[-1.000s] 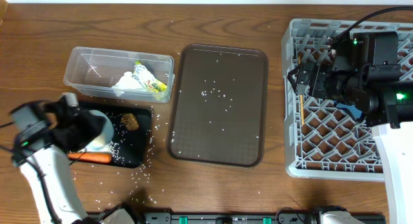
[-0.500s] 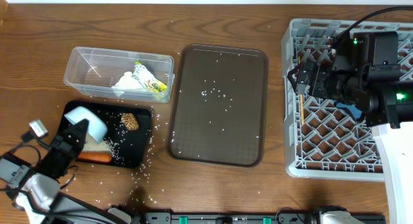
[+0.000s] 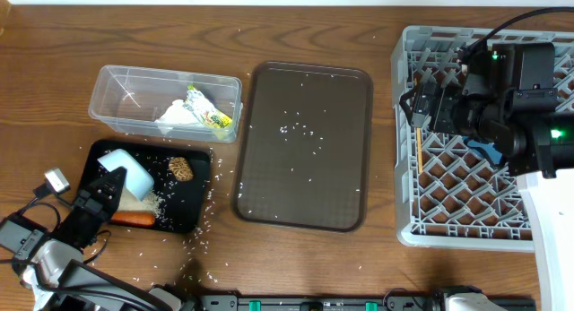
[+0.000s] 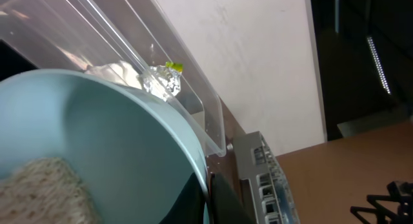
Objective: Sort waste into correct bins and load items into the dishwasher rack
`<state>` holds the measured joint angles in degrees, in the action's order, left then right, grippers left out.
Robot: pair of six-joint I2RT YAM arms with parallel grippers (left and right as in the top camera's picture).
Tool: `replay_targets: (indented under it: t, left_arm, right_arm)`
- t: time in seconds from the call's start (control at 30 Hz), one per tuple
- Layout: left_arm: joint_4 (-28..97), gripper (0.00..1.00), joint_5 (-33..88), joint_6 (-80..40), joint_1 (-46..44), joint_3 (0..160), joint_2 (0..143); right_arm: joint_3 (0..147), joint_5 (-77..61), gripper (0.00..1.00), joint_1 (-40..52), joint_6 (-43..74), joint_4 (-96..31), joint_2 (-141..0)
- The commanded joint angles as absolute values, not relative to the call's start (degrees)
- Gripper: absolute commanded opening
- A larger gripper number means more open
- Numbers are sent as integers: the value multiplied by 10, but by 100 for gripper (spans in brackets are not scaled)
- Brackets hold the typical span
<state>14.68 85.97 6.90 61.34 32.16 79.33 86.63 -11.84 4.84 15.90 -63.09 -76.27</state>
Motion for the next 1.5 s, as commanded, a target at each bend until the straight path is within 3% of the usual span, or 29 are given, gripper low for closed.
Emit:
replay_targets:
  t: [0.0, 0.1, 0.37, 0.57, 0.63, 0.7, 0.77, 1.13, 1.23, 1.3, 1.4, 1.47]
  left_arm:
    - [135, 6, 901, 76, 618, 322, 791]
    - [118, 6, 857, 88, 619, 322, 791]
    - [109, 6, 886, 122, 623, 322, 790]
    - [112, 6, 852, 55, 622, 321, 791]
    - [112, 6, 881, 100, 621, 321, 790]
    - [112, 6, 823, 88, 620, 321, 791]
    - [108, 6, 884, 80, 623, 321, 793]
    - [108, 6, 850, 105, 621, 321, 794]
    - [102, 7, 849, 36, 622, 321, 794]
    - [104, 6, 858, 80, 616, 316, 793]
    - [101, 6, 827, 1, 617, 314, 795]
    - [94, 6, 808, 55, 611, 314, 795]
  right_arm:
    - [872, -120, 99, 55, 158, -627, -764]
    - [872, -120, 99, 55, 158, -627, -764]
    - [872, -120, 99, 55, 158, -621, -764]
    - [872, -121, 99, 55, 158, -619, -764]
    - [872, -121, 99, 55, 158, -620, -764]
    - [872, -121, 99, 55, 158, -621, -764]
    - [872, -121, 99, 55, 158, -622, -764]
    - [872, -121, 99, 55, 159, -625, -764]
    - [872, -121, 99, 55, 158, -624, -764]
    - [872, -121, 99, 55, 158, -626, -764]
    - [872, -121, 99, 55, 163, -626, -764]
    - [872, -121, 99, 55, 163, -627, -764]
